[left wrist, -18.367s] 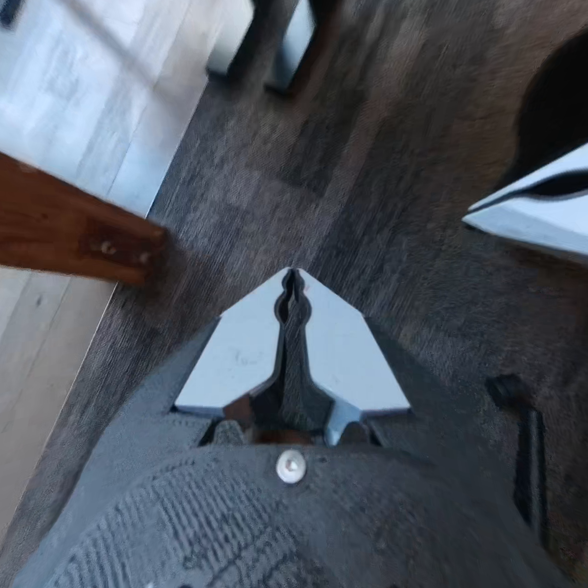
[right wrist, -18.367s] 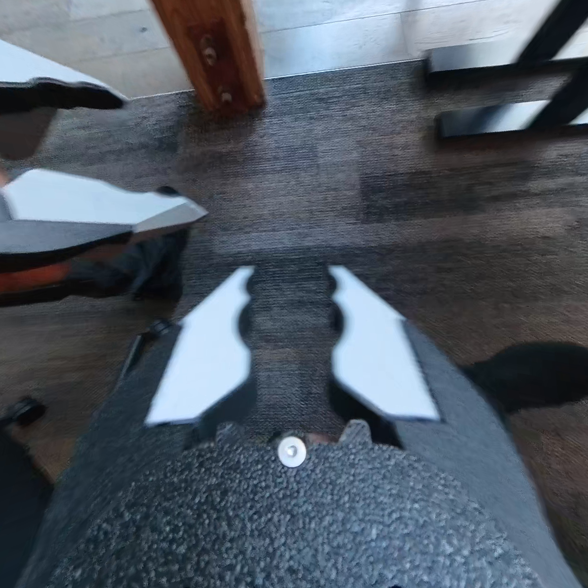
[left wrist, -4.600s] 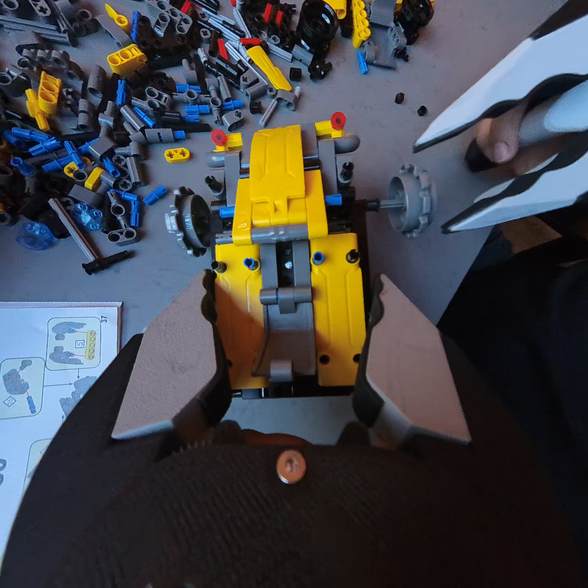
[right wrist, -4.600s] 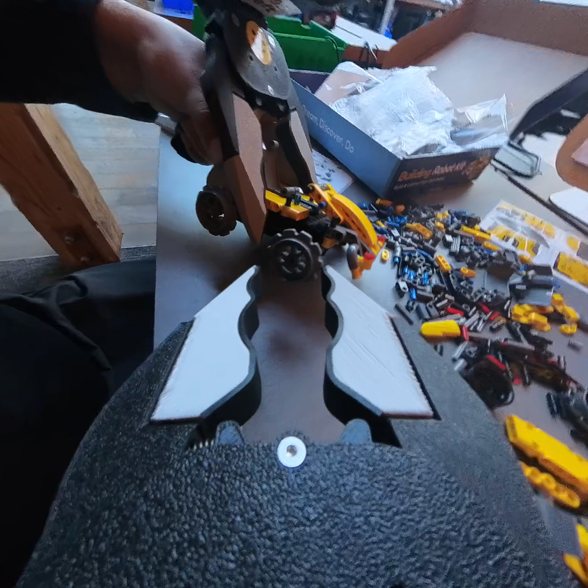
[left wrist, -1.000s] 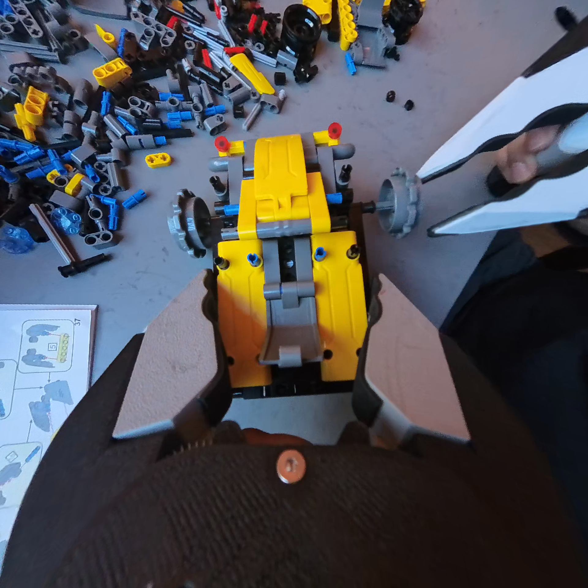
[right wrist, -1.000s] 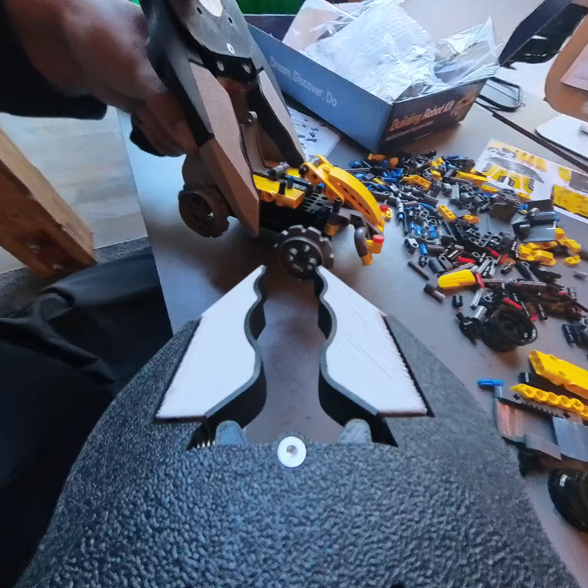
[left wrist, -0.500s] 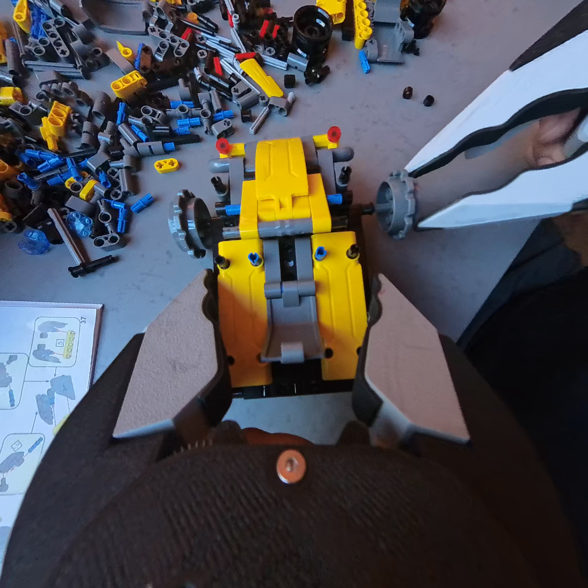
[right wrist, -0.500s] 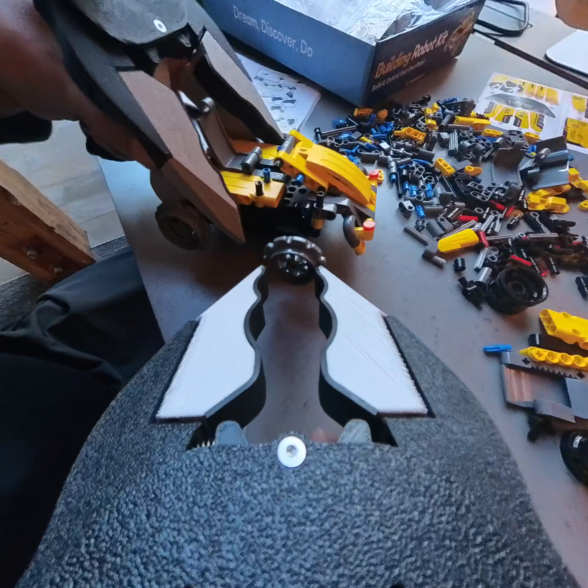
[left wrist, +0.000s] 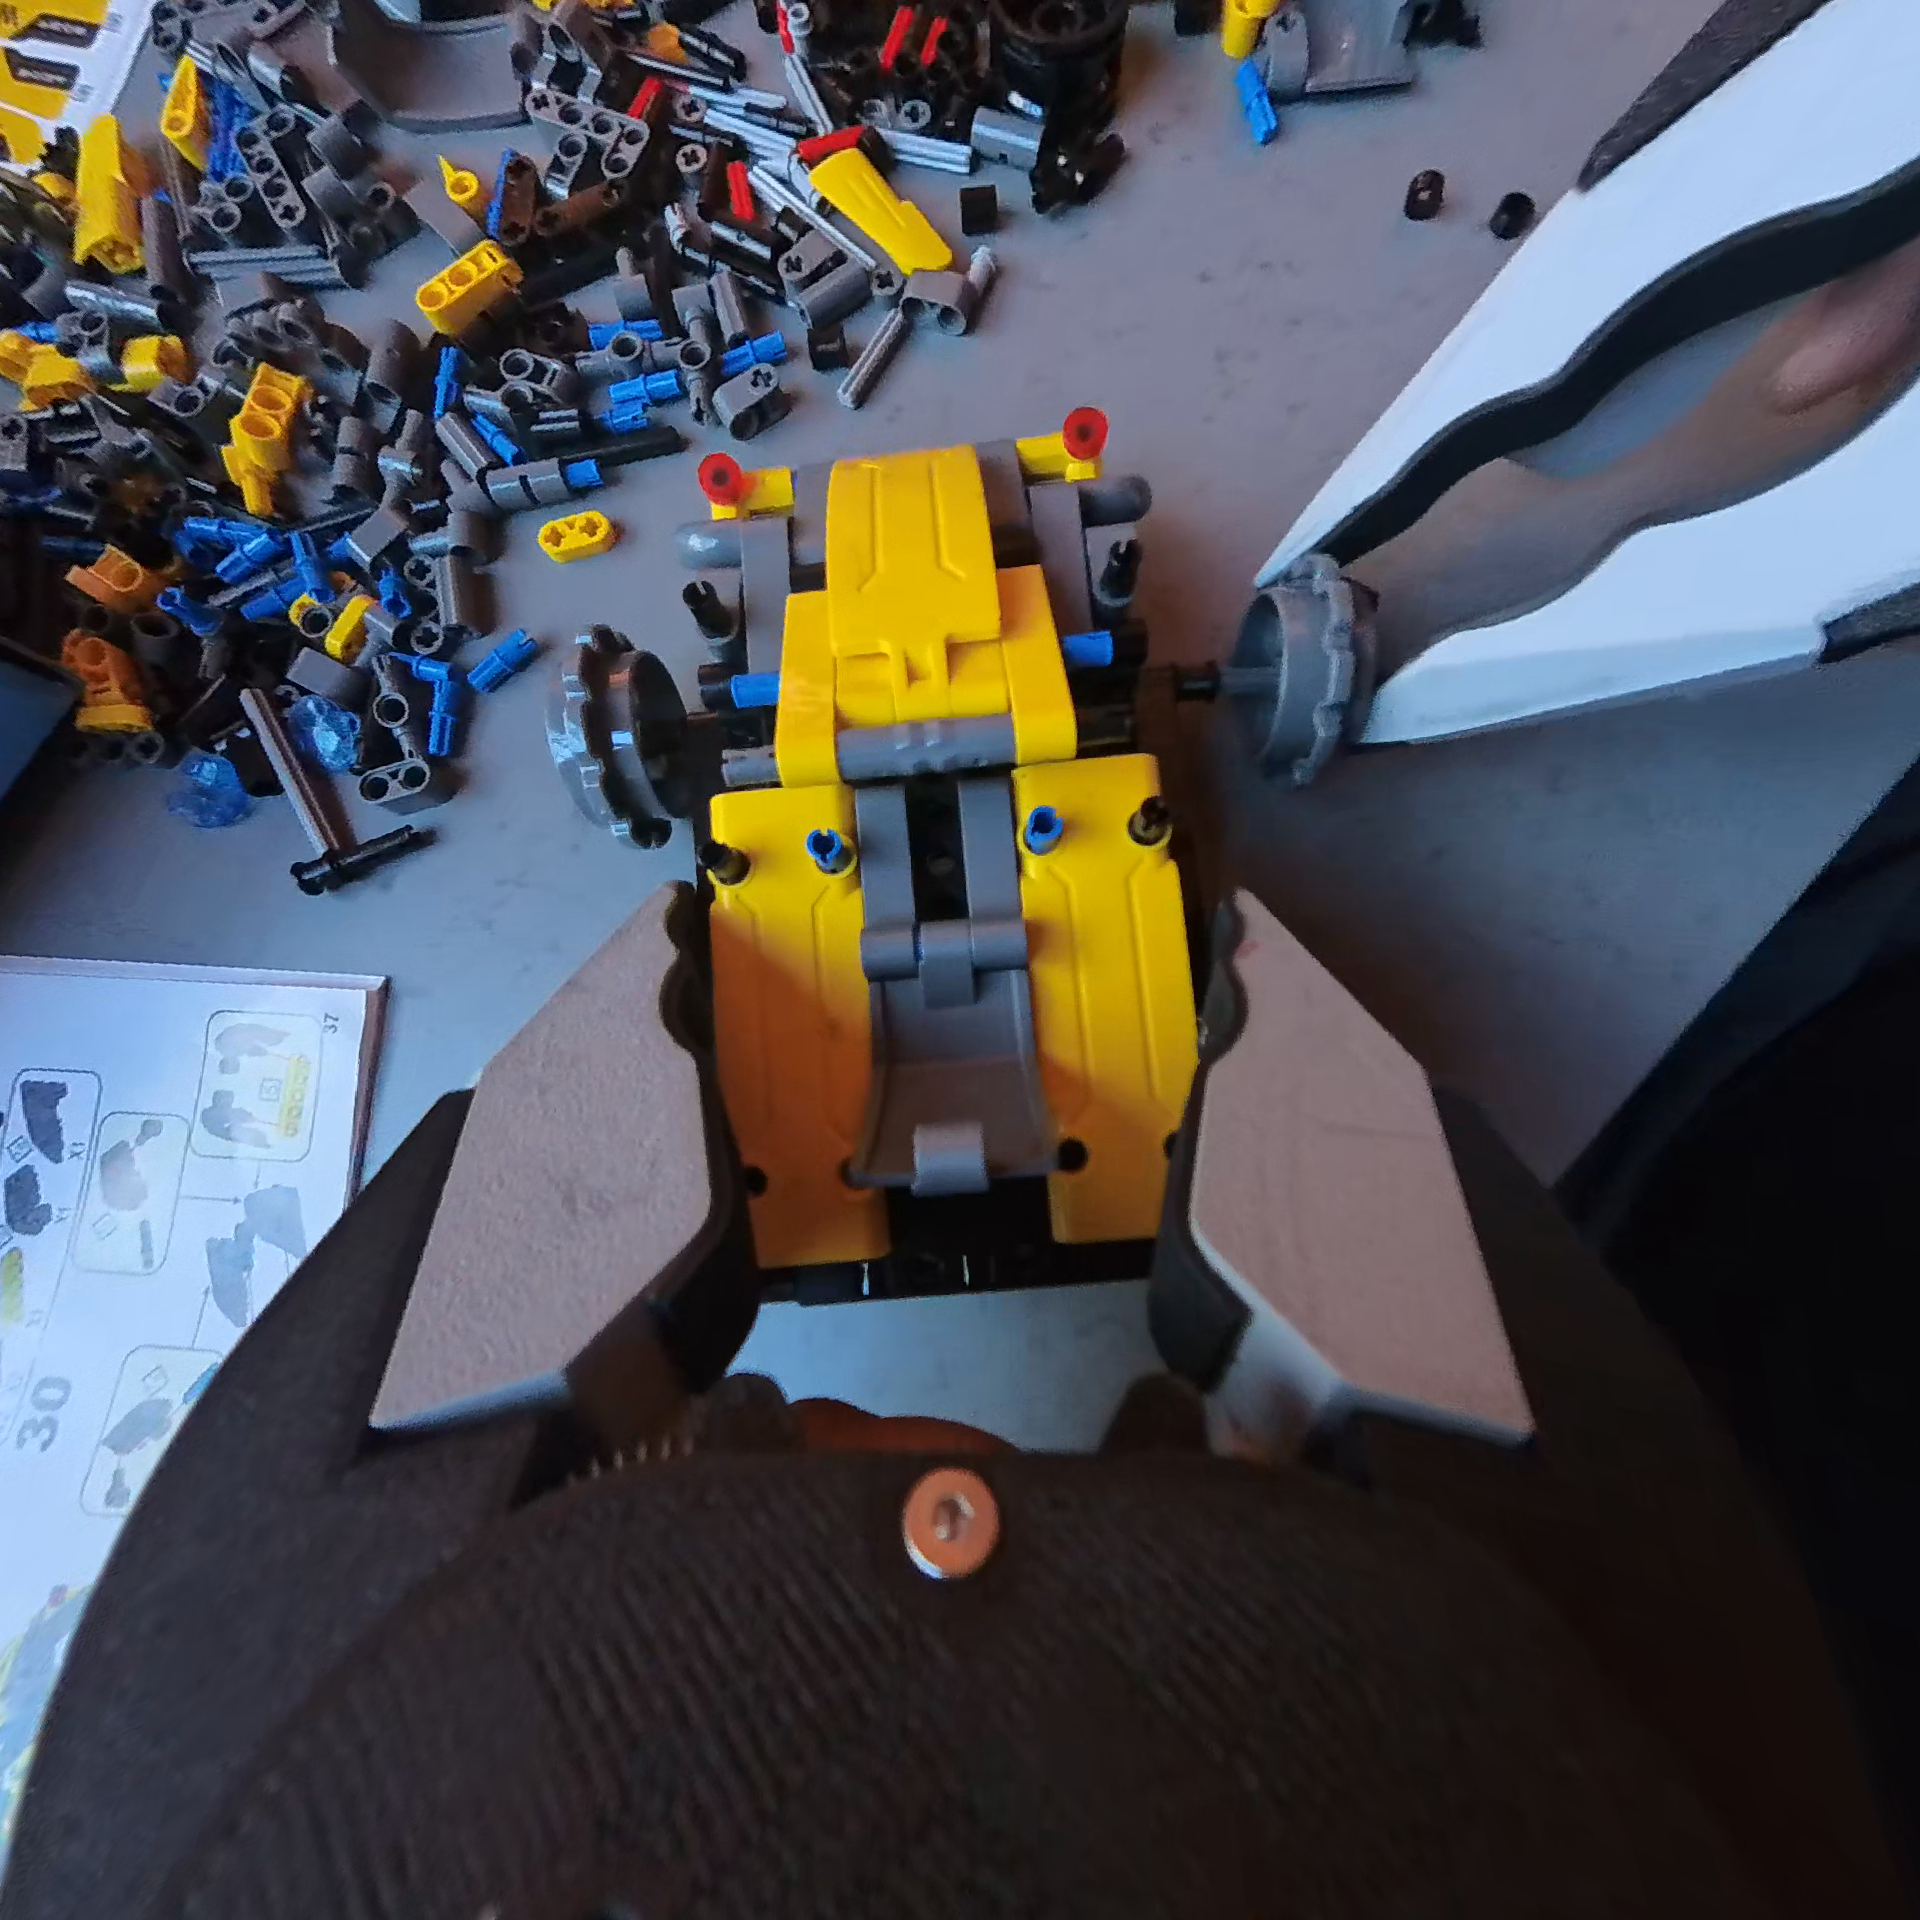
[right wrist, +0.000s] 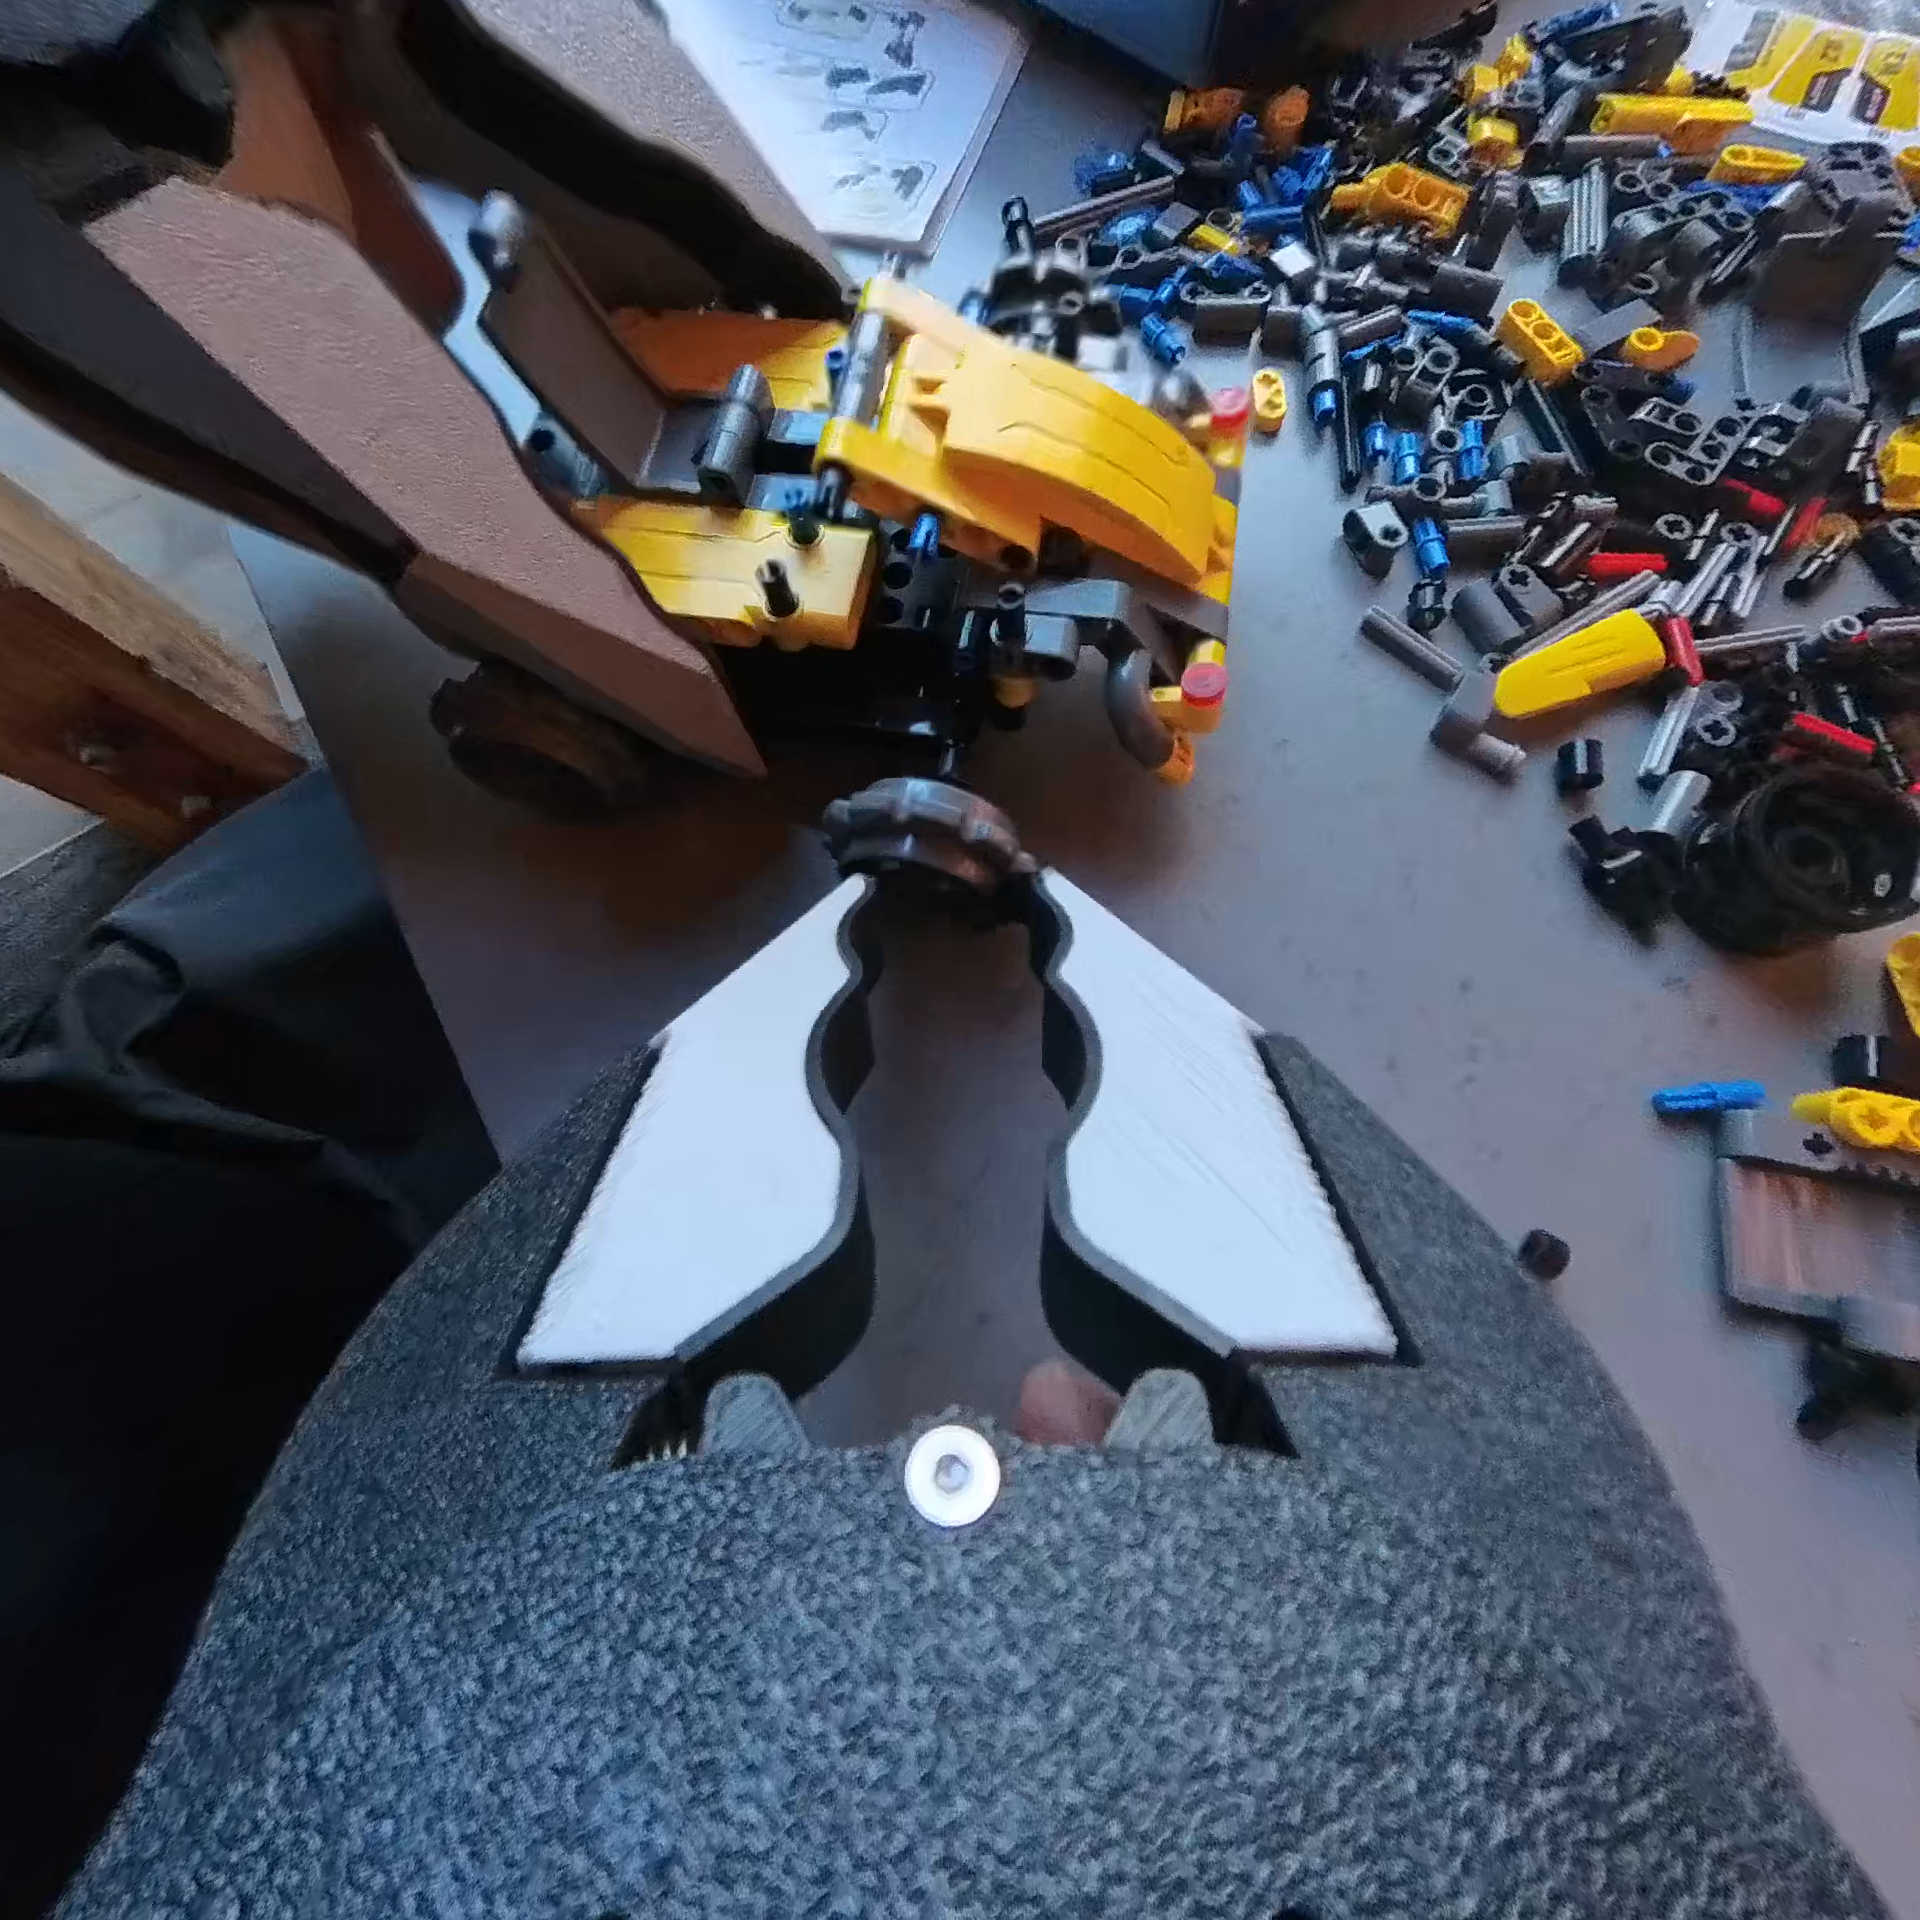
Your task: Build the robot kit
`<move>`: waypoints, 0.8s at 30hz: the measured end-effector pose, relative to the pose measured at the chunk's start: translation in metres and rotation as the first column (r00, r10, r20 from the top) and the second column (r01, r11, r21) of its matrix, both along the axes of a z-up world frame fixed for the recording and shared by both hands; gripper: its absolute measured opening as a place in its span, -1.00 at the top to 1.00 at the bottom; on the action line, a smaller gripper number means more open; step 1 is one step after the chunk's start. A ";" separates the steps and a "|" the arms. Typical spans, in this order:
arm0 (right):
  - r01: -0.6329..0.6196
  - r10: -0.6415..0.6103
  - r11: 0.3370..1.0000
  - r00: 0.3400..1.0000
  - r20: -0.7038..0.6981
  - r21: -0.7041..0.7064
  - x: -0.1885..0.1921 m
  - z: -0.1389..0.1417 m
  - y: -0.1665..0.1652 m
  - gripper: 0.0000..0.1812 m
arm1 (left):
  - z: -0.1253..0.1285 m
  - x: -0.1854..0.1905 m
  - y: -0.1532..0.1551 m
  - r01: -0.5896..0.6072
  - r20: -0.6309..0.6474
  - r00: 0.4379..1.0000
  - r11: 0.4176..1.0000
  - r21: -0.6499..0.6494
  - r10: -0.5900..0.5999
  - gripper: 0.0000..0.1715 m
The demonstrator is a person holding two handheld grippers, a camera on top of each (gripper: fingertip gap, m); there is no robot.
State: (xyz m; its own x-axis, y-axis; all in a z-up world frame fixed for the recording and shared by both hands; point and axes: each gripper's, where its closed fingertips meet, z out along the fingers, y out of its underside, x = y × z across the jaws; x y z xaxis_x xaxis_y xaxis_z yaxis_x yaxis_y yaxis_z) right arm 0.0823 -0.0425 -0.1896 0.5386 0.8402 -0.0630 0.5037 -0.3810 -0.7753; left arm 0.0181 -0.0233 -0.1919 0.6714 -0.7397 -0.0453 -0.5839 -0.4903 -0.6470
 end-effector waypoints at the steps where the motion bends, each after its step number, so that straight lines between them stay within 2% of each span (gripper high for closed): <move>1: -0.003 0.003 1.000 1.000 -0.006 -0.009 0.000 0.000 0.000 0.71 | 0.000 0.000 0.000 -0.001 0.001 1.000 1.000 0.000 0.001 -0.09; 6: 0.008 -0.008 1.000 1.000 -0.006 -0.009 -0.001 0.000 0.001 0.71 | 0.000 -0.002 0.000 0.002 -0.008 1.000 1.000 0.005 -0.002 -0.09; 10: -0.021 0.018 0.997 0.999 -0.042 -0.075 -0.001 0.000 0.000 0.72 | -0.001 -0.002 0.000 0.004 -0.003 1.000 1.000 -0.010 -0.004 -0.09; 14: -0.020 0.018 0.998 0.999 -0.034 -0.067 0.005 0.001 0.001 0.66 | 0.001 -0.001 0.003 -0.016 0.021 1.000 1.000 0.001 0.016 -0.08; 17: -0.003 0.003 1.000 1.000 0.004 -0.009 0.012 0.002 0.000 0.64 | 0.001 -0.002 0.003 -0.023 0.031 0.999 1.000 0.011 0.023 -0.08; 19: 0.000 0.000 0.999 1.000 0.018 0.043 0.016 0.006 -0.002 0.70 | 0.001 -0.002 0.003 -0.024 0.033 0.999 1.000 0.011 0.024 -0.09; 20: 0.012 -0.014 0.996 1.000 0.027 0.089 0.018 0.010 0.000 0.73 | 0.001 -0.002 0.004 -0.026 0.034 0.999 1.000 0.011 0.026 -0.08; 22: 0.053 -0.060 0.976 0.998 0.025 0.209 0.023 0.020 0.005 0.59 | 0.001 -0.002 0.004 -0.029 0.032 0.999 1.000 0.008 0.029 -0.08; 24: 0.079 -0.082 0.945 0.997 -0.005 0.317 0.023 0.030 0.007 0.64 | 0.001 -0.002 0.004 -0.032 0.032 0.999 0.999 0.007 0.032 -0.08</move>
